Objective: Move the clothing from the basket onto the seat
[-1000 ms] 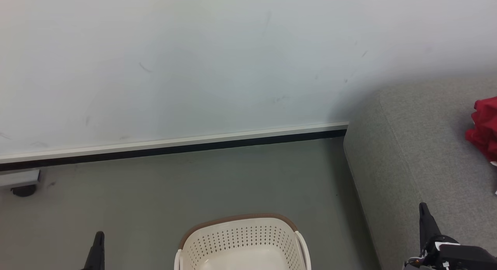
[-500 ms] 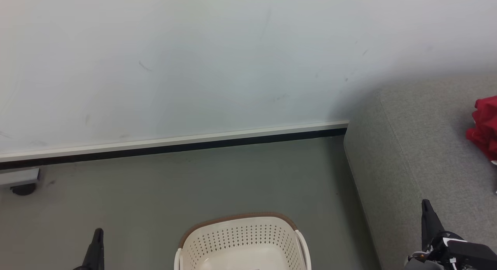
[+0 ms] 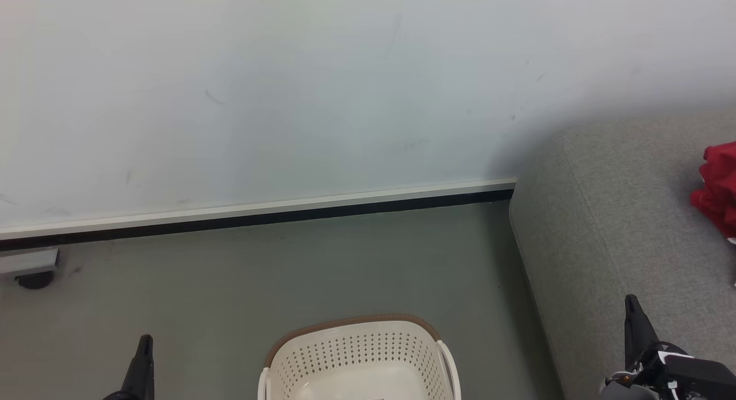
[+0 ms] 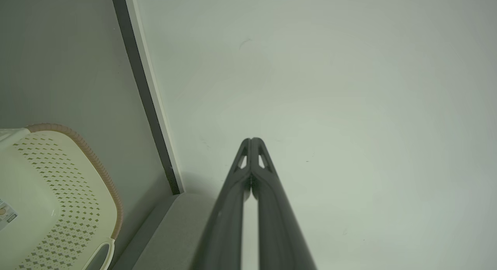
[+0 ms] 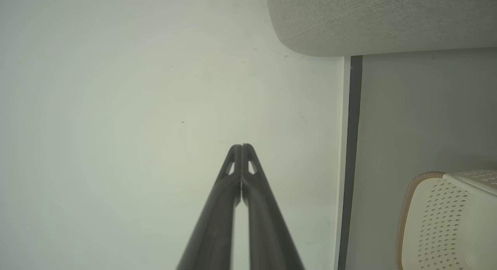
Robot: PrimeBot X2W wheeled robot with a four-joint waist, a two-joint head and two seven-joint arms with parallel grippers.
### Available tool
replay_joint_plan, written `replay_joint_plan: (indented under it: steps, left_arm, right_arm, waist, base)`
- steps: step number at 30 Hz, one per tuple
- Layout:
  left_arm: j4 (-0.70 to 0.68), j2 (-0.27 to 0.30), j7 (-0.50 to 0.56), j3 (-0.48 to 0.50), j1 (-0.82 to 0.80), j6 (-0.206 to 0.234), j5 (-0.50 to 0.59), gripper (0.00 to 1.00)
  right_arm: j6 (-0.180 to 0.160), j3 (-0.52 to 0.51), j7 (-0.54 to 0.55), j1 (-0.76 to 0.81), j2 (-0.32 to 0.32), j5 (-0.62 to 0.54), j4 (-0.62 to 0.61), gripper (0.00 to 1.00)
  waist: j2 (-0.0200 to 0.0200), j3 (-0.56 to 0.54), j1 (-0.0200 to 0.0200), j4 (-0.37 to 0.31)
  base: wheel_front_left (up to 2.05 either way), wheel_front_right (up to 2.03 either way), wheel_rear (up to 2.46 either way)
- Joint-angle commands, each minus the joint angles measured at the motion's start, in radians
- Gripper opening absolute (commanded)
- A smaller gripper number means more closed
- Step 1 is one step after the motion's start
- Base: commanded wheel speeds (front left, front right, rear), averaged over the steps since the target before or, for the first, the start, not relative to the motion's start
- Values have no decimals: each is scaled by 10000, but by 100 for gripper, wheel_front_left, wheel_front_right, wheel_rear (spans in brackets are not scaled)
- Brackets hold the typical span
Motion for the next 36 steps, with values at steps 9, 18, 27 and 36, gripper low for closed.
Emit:
replay_joint_plan:
  steps: [9,18,27,36]
  left_arm:
    - [19,2,31,18,13,-54,-81,0]
    - [18,2,31,18,14,-54,-81,0]
    - [16,2,31,18,14,-54,-81,0]
    - [15,2,31,18,14,-54,-81,0]
  right_arm:
    - [4,80,-61,-100,-111,78,-53,0]
    - [4,126,-122,-103,-146,135,-66,0]
    - [4,171,-150,-104,-177,169,-76,0]
    - [4,210,-186,-107,-207,215,-87,0]
  waist:
    - [0,0,0,0]
    - [0,1,0,0]
    - [0,1,0,0]
    - [0,1,0,0]
  base:
    - [0,0,0]
    - [0,0,0]
    - [0,0,0]
    - [0,0,0]
